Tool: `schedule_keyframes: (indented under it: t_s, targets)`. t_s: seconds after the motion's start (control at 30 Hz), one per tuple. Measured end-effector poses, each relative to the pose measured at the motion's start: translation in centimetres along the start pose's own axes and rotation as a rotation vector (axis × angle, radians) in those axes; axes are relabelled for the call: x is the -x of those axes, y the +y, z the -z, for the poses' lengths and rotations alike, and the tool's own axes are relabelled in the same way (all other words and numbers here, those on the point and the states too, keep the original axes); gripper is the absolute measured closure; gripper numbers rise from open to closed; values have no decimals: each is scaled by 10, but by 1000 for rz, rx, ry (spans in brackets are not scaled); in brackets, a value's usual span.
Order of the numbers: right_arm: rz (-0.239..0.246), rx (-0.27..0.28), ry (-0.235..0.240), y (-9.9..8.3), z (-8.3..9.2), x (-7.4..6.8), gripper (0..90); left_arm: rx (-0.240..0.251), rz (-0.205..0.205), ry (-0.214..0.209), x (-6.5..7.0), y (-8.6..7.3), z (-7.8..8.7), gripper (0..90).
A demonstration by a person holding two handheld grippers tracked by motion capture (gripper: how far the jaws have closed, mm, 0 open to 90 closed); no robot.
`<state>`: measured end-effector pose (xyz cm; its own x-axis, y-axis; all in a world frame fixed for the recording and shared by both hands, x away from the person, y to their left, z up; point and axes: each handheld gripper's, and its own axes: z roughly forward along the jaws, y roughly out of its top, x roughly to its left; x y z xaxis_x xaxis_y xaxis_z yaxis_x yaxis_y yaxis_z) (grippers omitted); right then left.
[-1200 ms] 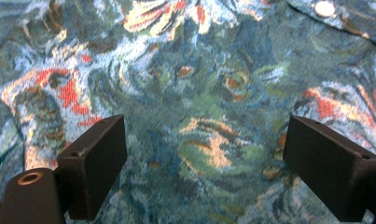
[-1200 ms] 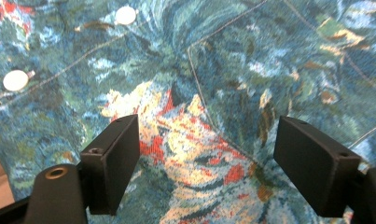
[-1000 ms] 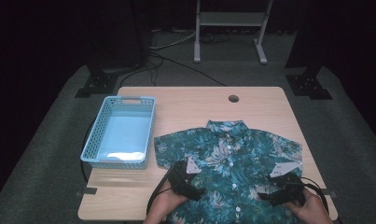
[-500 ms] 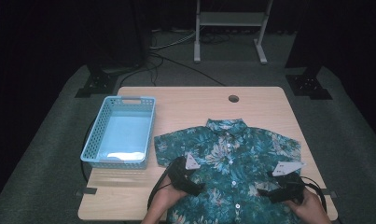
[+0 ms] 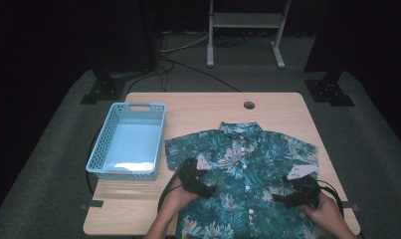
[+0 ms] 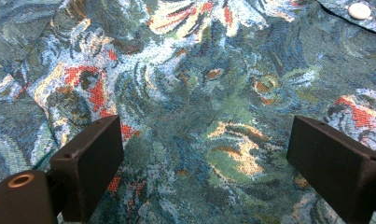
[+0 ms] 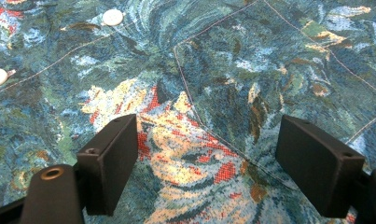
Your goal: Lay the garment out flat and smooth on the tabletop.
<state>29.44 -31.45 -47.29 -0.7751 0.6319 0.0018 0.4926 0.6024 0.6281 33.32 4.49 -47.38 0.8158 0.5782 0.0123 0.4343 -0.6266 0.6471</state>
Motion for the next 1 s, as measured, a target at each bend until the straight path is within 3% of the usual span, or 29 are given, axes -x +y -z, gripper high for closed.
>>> schedule_keyframes:
  t_s: [0.67, 1.0]
  targets:
    - [-23, 12, -22, 22, -18, 32, 202, -2, 37, 34, -37, 23, -20, 101]
    - [-32, 24, -27, 29, -25, 48, 202, -14, 58, 53, -48, 35, -28, 101]
